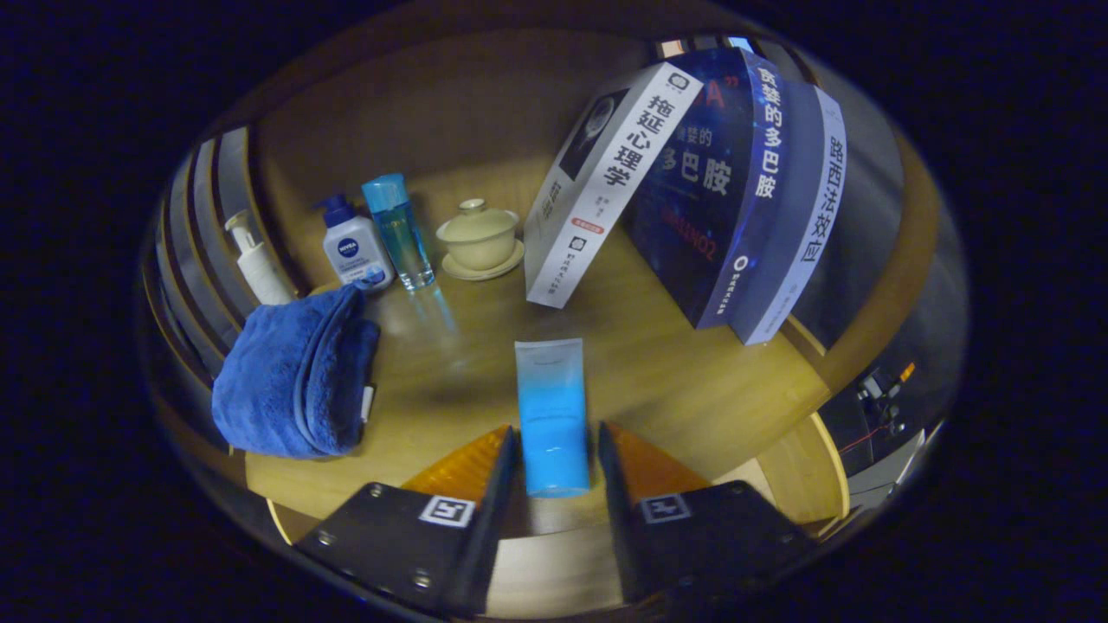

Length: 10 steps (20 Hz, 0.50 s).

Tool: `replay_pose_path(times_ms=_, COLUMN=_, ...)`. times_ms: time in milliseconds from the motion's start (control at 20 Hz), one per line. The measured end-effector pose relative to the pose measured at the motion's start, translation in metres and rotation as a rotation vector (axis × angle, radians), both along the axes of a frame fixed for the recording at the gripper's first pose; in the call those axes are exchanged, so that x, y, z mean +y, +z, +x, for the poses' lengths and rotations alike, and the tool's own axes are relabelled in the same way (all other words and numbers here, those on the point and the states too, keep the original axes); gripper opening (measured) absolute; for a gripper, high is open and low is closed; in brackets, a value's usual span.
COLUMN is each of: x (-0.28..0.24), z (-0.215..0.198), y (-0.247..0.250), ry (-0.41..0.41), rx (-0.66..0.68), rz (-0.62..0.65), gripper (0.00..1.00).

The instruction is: Pull open the drawer, take out the items inside it, and place them on the countertop above the cabinet.

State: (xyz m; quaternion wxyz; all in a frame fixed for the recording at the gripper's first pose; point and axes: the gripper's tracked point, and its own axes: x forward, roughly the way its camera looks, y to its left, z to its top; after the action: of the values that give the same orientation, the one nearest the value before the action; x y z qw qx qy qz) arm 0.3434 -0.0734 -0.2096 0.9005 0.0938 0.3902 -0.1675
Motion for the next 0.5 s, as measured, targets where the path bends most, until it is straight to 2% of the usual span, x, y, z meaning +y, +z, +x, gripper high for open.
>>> replay_pose_path(times_ms=100, x=-0.003, z=0.001, y=0.01, ry=0.0, rx=-0.042, rz=-0.008, gripper=0.67)
replay_pose_path(times_ms=300, x=-0.01, z=0.002, y=0.054, ry=0.007, rx=-0.18, rz=-0.039, gripper=0.7)
replay_pose_path(times_ms=500, x=-0.017, z=-0.022, y=0.106, ry=-0.013, rx=-0.311, rz=-0.111, gripper=0.7)
